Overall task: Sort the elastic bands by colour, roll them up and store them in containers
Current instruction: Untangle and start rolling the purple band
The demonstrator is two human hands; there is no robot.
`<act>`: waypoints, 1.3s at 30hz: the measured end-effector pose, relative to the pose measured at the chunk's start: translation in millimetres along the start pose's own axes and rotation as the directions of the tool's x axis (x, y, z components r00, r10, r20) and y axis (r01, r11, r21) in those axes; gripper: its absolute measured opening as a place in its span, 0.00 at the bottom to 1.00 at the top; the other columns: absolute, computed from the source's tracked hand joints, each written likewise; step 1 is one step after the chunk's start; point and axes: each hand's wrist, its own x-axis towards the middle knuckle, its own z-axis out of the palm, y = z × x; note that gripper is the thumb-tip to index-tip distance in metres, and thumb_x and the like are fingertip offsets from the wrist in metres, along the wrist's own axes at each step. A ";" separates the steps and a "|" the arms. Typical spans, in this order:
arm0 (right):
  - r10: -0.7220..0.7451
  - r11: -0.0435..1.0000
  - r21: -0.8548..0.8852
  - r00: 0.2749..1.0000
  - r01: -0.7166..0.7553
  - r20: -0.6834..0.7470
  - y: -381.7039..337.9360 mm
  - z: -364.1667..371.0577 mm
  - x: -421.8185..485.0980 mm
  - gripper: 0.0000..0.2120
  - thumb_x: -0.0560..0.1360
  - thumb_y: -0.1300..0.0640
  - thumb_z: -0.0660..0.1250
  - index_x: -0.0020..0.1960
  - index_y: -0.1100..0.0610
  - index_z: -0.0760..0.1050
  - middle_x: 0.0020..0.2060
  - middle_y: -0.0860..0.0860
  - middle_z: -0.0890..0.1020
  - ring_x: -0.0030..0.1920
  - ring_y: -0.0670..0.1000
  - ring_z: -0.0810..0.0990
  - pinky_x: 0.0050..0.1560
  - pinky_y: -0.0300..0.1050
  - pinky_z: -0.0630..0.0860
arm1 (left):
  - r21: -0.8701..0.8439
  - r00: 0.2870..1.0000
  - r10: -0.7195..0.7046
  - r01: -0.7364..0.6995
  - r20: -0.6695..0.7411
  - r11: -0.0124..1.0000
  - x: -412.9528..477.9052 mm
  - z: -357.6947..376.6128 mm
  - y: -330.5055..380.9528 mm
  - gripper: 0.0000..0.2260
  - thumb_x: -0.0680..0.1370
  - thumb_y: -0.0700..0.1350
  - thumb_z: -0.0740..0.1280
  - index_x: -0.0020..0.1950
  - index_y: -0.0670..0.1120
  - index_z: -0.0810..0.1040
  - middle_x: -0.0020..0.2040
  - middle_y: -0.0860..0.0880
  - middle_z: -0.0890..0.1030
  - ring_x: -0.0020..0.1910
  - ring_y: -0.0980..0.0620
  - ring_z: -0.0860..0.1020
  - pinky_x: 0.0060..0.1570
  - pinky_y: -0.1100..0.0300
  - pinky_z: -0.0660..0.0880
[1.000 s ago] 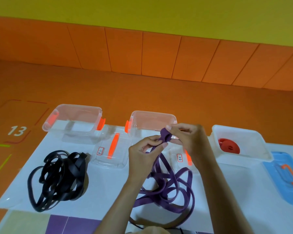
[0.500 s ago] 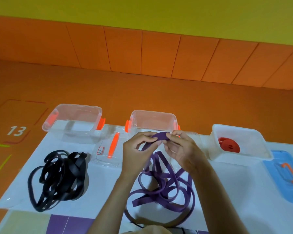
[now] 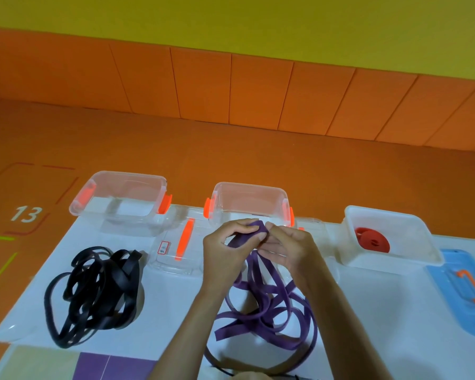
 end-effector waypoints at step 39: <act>-0.606 0.710 -0.315 0.774 0.630 0.183 -70.2 13.8 -34.1 0.13 0.69 0.55 0.84 0.50 0.55 0.86 0.46 0.52 0.89 0.43 0.56 0.89 0.47 0.47 0.86 | -0.238 0.960 0.266 -0.241 0.083 0.941 10.4 -30.0 96.0 0.11 0.76 0.40 0.78 0.52 0.54 0.84 0.55 0.51 0.88 0.57 0.49 0.86 0.57 0.60 0.80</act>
